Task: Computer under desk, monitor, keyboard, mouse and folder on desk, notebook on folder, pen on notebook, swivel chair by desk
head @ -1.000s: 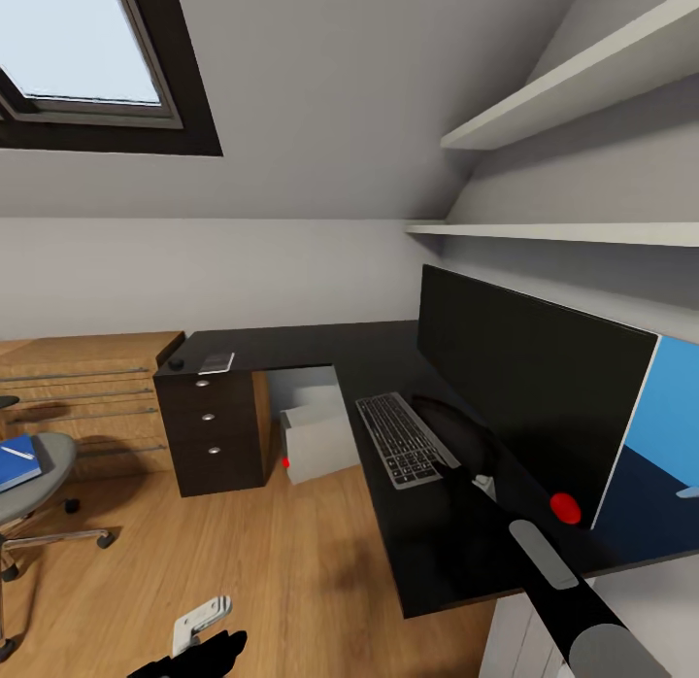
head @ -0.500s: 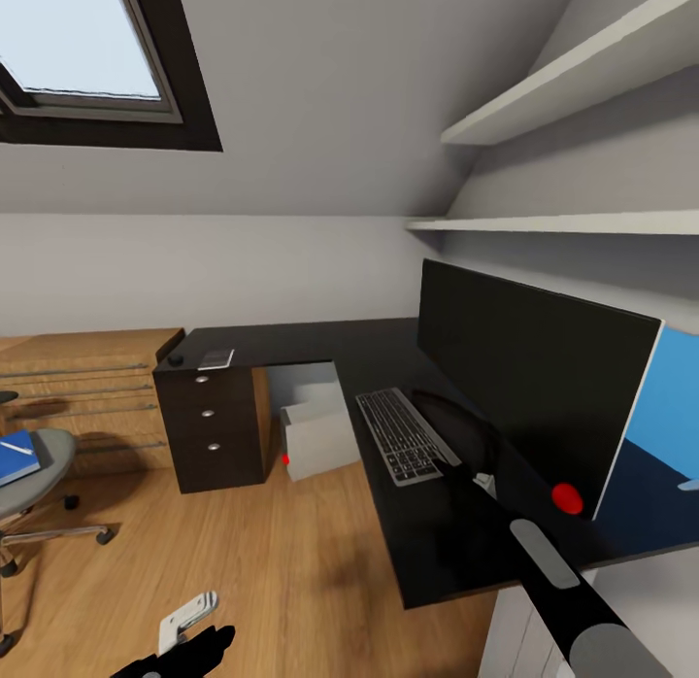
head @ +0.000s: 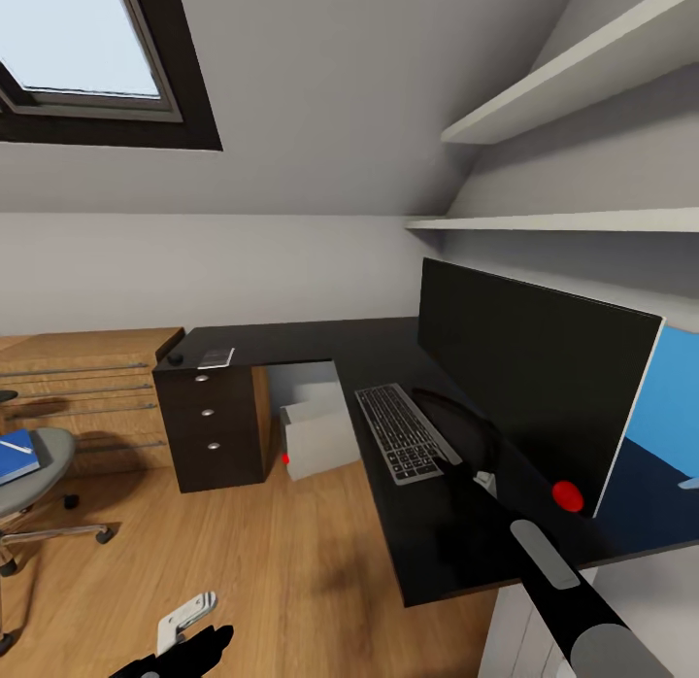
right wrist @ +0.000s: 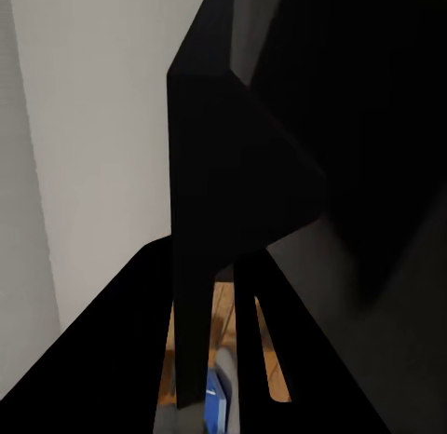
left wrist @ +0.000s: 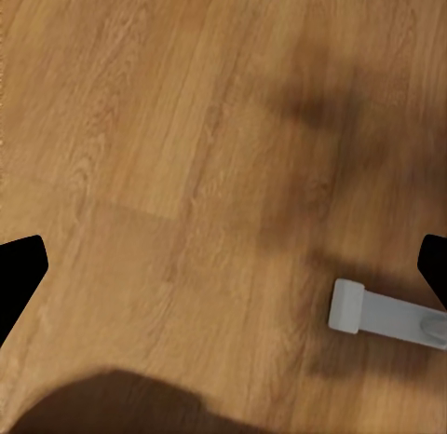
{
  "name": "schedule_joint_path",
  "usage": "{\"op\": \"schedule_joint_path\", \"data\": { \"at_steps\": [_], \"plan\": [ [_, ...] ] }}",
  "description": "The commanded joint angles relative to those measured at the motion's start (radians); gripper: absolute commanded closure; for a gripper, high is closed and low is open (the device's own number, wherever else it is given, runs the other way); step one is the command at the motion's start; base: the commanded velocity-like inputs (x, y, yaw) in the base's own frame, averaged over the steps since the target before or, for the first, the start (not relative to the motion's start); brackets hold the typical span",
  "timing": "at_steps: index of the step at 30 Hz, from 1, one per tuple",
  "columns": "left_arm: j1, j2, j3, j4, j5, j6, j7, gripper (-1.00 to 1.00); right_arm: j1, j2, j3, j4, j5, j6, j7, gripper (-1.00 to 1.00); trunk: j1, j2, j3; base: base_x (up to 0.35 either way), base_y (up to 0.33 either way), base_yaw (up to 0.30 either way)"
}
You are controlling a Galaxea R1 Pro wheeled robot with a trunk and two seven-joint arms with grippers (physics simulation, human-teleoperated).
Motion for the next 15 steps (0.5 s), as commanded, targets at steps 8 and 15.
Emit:
{"op": "schedule_joint_path", "data": {
  "at_steps": [8,15],
  "plan": [
    [0.0,0.001,-0.003,-0.001,0.01,0.001,0.01,-1.0,-0.001,0.002,0.005,0.002,-0.007,-0.001,0.012,1.0,0.0,-0.001,-0.001,0.052,0.0,0.0],
    [-0.001,0.001,-0.003,-0.001,0.01,0.0,0.01,-1.0,-0.001,0.003,0.006,0.003,-0.006,-0.002,0.013,1.0,0.0,-0.001,-0.001,0.007,0.0,0.0]
  ]
}}
